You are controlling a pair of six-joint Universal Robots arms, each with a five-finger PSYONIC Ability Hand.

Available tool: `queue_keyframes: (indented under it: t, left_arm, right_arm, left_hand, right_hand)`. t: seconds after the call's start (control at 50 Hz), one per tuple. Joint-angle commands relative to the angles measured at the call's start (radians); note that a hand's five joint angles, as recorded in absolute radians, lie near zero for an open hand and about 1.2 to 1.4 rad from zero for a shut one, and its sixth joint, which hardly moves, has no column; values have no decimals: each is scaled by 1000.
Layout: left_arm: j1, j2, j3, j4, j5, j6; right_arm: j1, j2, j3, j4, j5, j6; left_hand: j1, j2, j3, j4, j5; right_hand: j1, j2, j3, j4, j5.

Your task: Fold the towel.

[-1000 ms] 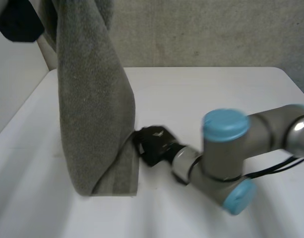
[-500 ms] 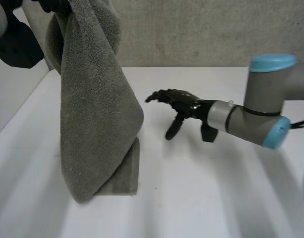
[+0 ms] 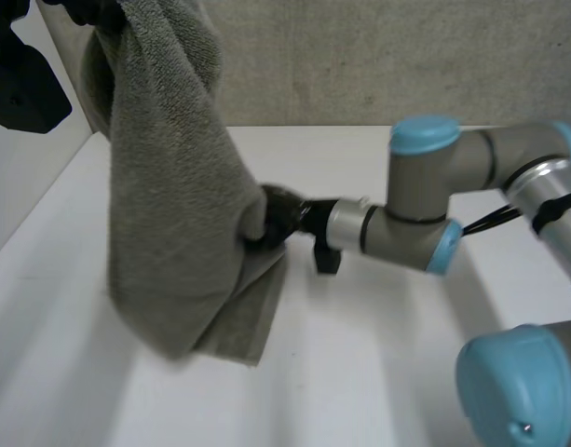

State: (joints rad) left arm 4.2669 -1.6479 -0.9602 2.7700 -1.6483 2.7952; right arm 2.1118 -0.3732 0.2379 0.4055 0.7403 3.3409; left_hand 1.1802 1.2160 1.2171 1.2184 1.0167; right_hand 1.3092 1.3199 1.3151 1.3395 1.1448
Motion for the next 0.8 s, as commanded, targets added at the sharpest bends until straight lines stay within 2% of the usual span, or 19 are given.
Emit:
queue_keyframes:
  t: [0.02, 0.06, 0.08, 0.12, 0.14, 0.18, 0.24, 0.28, 0.34, 0.42, 0.46, 0.52, 0.56, 0.58, 0.62, 0.68, 0.78, 0.8]
  left_arm:
    - [51, -26, -8, 2, 1, -2]
    - [57, -61, -20, 16, 1, -3]
    - [57, -61, -20, 16, 1, -3]
    - [57, -84, -43, 43, -2, -2]
    - [57, -84, -43, 43, -2, -2]
    - [57, -107, -86, 89, -2, 1]
    - [57, -119, -110, 115, -4, 3]
    - [57, -145, -167, 161, -4, 6]
    - [57, -179, -233, 190, -4, 7]
    - [56, -214, -302, 207, -4, 21]
    - [54, -254, -363, 232, -4, 47]
    - [54, -280, -390, 246, -4, 70]
    - [51, -322, -408, 264, -2, 111]
    - [51, -322, -408, 264, -2, 112]
    - [51, -346, -393, 284, -2, 138]
    - [51, -351, -371, 307, 1, 149]
    - [53, -371, -186, 439, 2, 181]
    - [53, -371, -186, 439, 2, 181]
  right_arm:
    - [-136, -148, 38, 16, 120, -147]
    - [-176, -270, 157, 93, 151, -352]
    - [-176, -271, 158, 93, 151, -353]
    - [-205, -436, 349, 166, 200, -579]
    - [-205, -437, 350, 167, 200, -580]
    - [-208, -588, 545, 145, 284, -732]
    - [-211, -661, 633, 115, 326, -764]
    - [-204, -768, 783, 56, 384, -810]
    - [-200, -819, 900, 24, 418, -846]
    - [-199, -826, 997, 45, 439, -913]
    - [-190, -816, 1069, 76, 455, -992]
    - [-176, -802, 1081, 93, 472, -1035]
    - [-142, -735, 1058, 101, 528, -1098]
    - [-142, -734, 1058, 101, 528, -1098]
    - [-121, -684, 977, 85, 588, -1107]
    - [-121, -662, 920, 59, 605, -1106]
    - [-119, -575, 629, -167, 630, -1068]
    - [-119, -575, 629, -168, 630, -1068]
  left_hand:
    - [216, 180, 179, 178, 205]
    - [216, 180, 179, 178, 205]
    - [216, 180, 179, 178, 205]
    - [216, 180, 179, 178, 205]
    - [216, 180, 179, 178, 205]
    - [216, 180, 179, 178, 205]
    - [216, 180, 179, 178, 205]
    - [216, 180, 179, 178, 205]
    - [216, 180, 179, 178, 205]
    - [216, 180, 179, 178, 205]
    - [216, 180, 179, 178, 205]
    - [216, 180, 179, 178, 205]
    - [216, 180, 179, 178, 205]
    - [216, 180, 179, 178, 205]
    - [216, 180, 179, 178, 205]
    - [216, 180, 179, 178, 205]
    - [216, 180, 179, 178, 205]
    - [216, 180, 179, 178, 205]
  right_hand:
    - [87, 76, 81, 57, 77]
    - [87, 76, 81, 57, 77]
    - [87, 76, 81, 57, 77]
    - [87, 76, 81, 57, 77]
    - [87, 76, 81, 57, 77]
    - [87, 76, 81, 57, 77]
    - [87, 76, 81, 57, 77]
    - [87, 76, 81, 57, 77]
    - [87, 76, 81, 57, 77]
    - [87, 76, 81, 57, 77]
    - [87, 76, 81, 57, 77]
    - [87, 76, 81, 57, 77]
    - [87, 76, 81, 57, 77]
    - [87, 76, 81, 57, 77]
    - [87, 76, 81, 57, 77]
    - [87, 76, 81, 57, 77]
    - [87, 76, 81, 57, 77]
    - [87, 76, 81, 57, 77]
